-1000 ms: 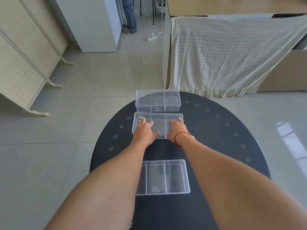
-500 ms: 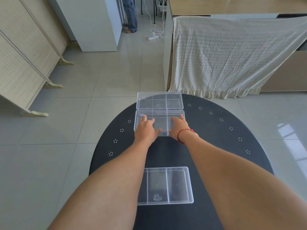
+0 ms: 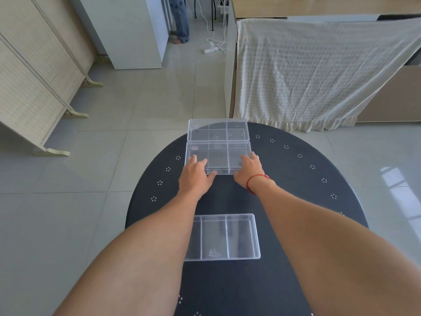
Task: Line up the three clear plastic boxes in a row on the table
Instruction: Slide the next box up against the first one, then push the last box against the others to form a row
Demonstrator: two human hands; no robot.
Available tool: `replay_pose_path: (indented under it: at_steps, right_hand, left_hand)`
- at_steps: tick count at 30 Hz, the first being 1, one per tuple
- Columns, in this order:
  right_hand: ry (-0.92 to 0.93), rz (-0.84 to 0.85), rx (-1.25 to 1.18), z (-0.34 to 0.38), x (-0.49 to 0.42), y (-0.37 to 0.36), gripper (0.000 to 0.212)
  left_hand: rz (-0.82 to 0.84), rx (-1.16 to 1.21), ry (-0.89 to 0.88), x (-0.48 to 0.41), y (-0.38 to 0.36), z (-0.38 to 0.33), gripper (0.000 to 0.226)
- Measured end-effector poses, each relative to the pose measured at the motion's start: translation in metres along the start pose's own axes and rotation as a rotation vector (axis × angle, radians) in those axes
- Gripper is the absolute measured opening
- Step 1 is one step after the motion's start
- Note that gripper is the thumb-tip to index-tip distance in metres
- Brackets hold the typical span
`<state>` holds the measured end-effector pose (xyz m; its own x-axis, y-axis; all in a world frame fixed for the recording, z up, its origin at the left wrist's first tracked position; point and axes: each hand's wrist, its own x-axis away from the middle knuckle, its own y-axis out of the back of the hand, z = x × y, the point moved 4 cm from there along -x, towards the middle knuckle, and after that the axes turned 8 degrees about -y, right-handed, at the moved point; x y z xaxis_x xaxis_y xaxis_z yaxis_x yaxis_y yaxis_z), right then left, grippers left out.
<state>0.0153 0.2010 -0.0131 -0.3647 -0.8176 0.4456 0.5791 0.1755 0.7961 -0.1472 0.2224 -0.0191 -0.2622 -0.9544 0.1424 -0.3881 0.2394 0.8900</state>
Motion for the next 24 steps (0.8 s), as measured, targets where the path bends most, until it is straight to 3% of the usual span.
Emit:
replay_pose_path:
  at_steps: [12,19,24]
  right_hand:
    - [-0.095,0.111,-0.028,-0.055,0.124,-0.017,0.058]
    - [-0.245,0.256,-0.153,-0.074,0.159,-0.053,0.086]
    - [-0.239,0.205,-0.187,-0.076,0.157,-0.052,0.078]
  left_hand:
    - [0.030,-0.001,0.204,0.134,0.001,0.002,0.064]
    - [0.107,0.110,0.521,0.187,-0.016,0.017,0.080]
    - [0.047,0.212,0.520,0.185,-0.019,0.021,0.077]
